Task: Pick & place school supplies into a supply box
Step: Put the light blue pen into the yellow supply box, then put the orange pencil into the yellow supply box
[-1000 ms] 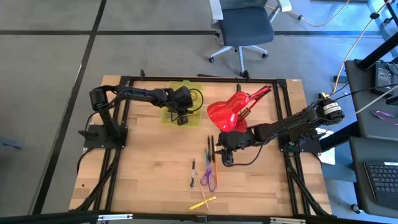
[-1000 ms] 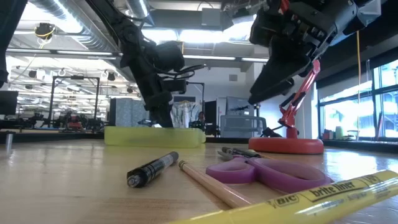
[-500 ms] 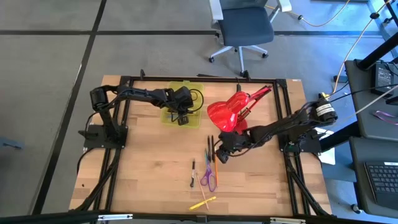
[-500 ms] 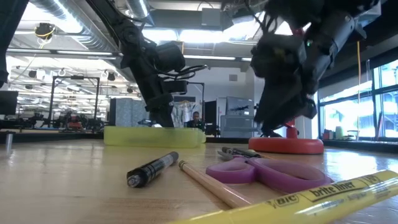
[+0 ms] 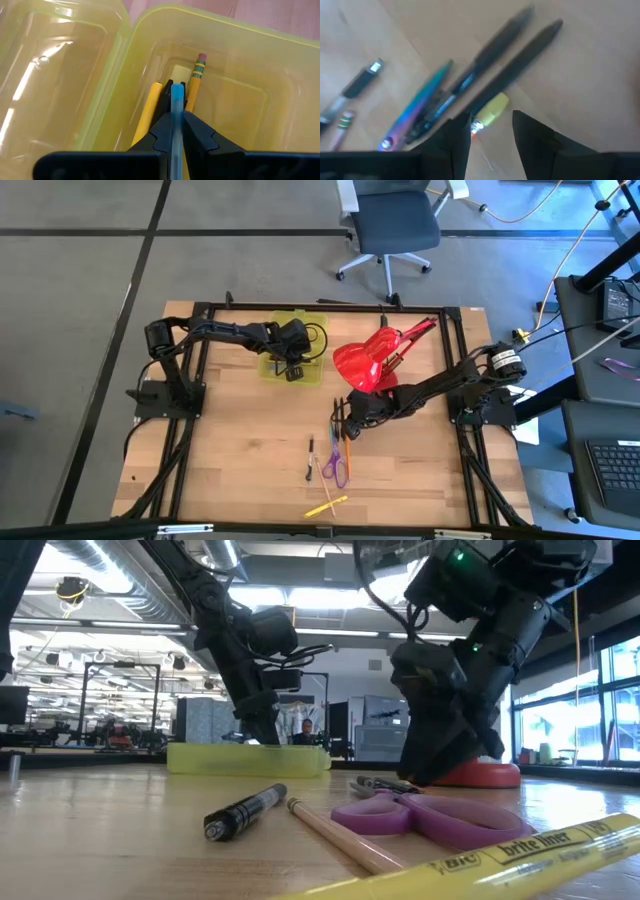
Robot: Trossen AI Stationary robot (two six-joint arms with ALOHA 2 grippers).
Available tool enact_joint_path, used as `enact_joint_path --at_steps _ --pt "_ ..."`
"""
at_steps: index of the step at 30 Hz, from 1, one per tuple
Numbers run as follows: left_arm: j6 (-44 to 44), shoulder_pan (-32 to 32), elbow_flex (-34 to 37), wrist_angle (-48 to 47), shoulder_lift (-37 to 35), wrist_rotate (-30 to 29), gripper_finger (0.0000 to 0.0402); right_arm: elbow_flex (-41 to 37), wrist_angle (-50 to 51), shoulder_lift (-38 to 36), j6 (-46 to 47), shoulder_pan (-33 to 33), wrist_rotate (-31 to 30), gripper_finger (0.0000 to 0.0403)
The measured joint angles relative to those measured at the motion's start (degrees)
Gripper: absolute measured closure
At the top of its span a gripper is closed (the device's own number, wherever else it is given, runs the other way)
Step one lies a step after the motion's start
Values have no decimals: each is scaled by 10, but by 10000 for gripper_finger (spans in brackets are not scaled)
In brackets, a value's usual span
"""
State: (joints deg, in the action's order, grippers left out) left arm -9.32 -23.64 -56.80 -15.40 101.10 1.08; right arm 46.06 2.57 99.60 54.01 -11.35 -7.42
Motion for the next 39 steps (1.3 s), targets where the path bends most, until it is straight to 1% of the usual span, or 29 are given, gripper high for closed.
enact_joint_path --at_steps 4,10,12,17,25,29,36,39 --pt "0 0 0 0 0 0 382 29 33 19 -2 0 1 254" --pt "0 0 0 -2 0 0 382 98 152 53 -17 0 -7 254" --pt "-1 0 0 -3 0 0 382 114 175 63 -23 -1 -7 254" --pt "-14 0 0 -23 0 2 382 132 191 70 -44 -1 -7 254" --pt "-4 0 0 -22 0 -1 379 132 201 71 -48 -1 -6 254" --pt "-4 0 0 -19 0 -2 357 131 204 71 -50 -1 -5 254" --pt "-4 0 0 -16 0 -1 282 131 210 71 -50 -1 -2 254" --pt "-4 0 0 -16 0 -1 261 131 214 71 -50 -1 -2 254"
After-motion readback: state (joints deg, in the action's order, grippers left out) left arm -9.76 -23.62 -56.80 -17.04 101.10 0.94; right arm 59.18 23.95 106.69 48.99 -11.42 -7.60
